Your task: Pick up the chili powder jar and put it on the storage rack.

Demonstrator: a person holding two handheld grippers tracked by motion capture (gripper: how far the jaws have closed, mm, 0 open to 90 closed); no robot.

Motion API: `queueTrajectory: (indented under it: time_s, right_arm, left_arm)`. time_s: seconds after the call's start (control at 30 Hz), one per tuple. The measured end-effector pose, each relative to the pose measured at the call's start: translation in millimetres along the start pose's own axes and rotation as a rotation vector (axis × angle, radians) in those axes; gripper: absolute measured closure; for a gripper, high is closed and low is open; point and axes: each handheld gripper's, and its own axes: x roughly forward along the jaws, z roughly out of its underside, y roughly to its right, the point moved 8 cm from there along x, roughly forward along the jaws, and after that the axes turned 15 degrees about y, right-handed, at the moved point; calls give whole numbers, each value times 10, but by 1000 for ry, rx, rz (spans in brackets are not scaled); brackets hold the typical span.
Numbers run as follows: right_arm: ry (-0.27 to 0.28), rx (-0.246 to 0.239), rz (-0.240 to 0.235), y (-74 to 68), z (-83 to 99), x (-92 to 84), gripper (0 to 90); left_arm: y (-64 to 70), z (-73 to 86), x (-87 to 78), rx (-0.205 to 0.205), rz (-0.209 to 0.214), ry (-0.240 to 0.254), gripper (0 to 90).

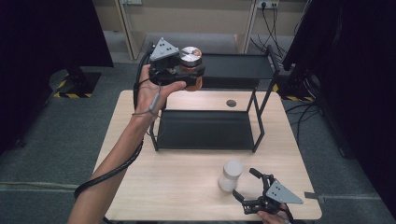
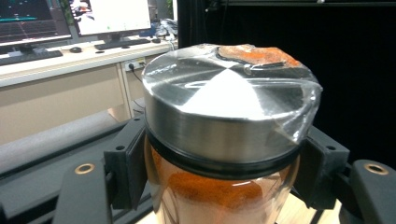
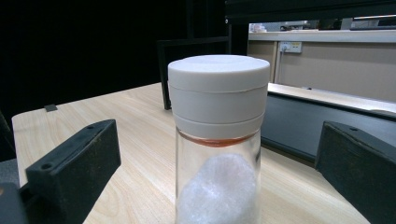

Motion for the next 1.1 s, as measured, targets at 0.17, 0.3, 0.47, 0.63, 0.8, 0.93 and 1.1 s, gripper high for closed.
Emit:
queueTrajectory:
  time_s: [0.17,0.3,0.47,0.63,0.8,0.93,1.1]
  right_arm:
    - [0,3,0,2,-1,-2,3]
    - [0,3,-1,2,1,-3,3]
    - [-1,3,-3,1,2,0,2]
    - [0,5,-2,6,-1,-6,2]
    - [0,3,-5,5,-2,-4,2]
    - [-1,3,-7,6,-1,-2,3]
    - [0,3,-10,2,-2,0,3]
  left_arm:
    - [-45,-20,91,5,-37,-5,306]
    - [-90,-38,143,1,-54,-3,306]
    - [-141,-55,222,6,-81,-10,306]
    - [-190,-52,301,5,-111,-13,306]
    - [-238,-25,370,2,-135,-5,306]
    - [-258,-13,422,2,-158,-2,306]
    - [-291,-20,493,8,-191,0,306]
